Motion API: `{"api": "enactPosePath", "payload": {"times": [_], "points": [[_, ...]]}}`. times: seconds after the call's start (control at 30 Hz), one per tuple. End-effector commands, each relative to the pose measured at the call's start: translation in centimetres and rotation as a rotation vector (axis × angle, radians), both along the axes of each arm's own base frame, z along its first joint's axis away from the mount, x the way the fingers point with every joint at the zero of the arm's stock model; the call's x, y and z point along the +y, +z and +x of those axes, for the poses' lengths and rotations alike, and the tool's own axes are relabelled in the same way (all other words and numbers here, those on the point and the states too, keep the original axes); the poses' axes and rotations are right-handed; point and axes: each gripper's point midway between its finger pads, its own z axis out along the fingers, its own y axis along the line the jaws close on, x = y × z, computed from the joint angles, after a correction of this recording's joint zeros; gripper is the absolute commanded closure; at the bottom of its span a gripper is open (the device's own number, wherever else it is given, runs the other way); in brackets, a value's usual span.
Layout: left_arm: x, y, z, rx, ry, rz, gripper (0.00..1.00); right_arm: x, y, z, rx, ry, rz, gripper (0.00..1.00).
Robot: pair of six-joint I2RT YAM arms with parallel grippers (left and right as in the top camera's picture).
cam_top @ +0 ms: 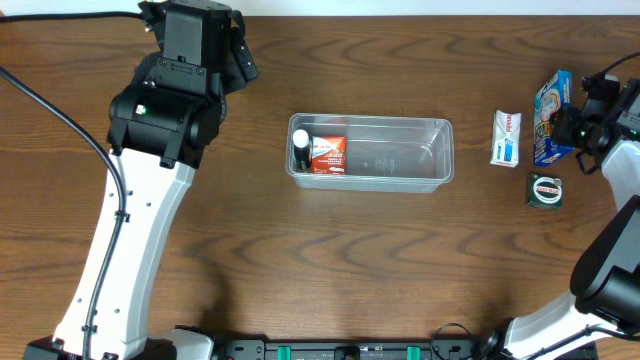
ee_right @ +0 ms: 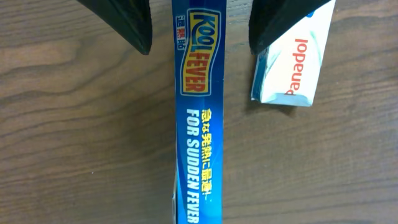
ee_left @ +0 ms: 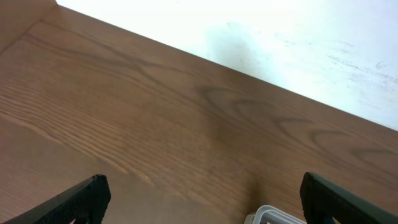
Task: Pack container
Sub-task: 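Lower the right gripper and close it on the Kool Fever box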
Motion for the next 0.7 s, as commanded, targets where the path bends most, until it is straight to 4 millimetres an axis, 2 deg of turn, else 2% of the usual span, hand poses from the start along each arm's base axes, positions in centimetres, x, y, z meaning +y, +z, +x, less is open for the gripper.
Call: {"api": "enactPosePath", "payload": {"times": [0.0,0.3,0.47,0.67], "points": [[0.45,0.47,-0.03,-0.01,0.008,0.018,0.02,0.36,0.08,0.32,-0.001,0.002,0.011,0.57],[0.45,0.47,-0.03,-0.01,0.008,0.018,0.02,0.48,-0.13,0.08,0.012,0.001,0.017,0.61],[0.45,0.47,-0.03,-0.009,0.008,0.019,0.02,0.46,-0.1,0.11,0.01,0.002,0.016,0.69],[0.45,0.47,-0.03,-0.009,0.008,0.019,0.02,0.45,-0.11,0.1,0.011,0.001,0.016,0.7]]}}
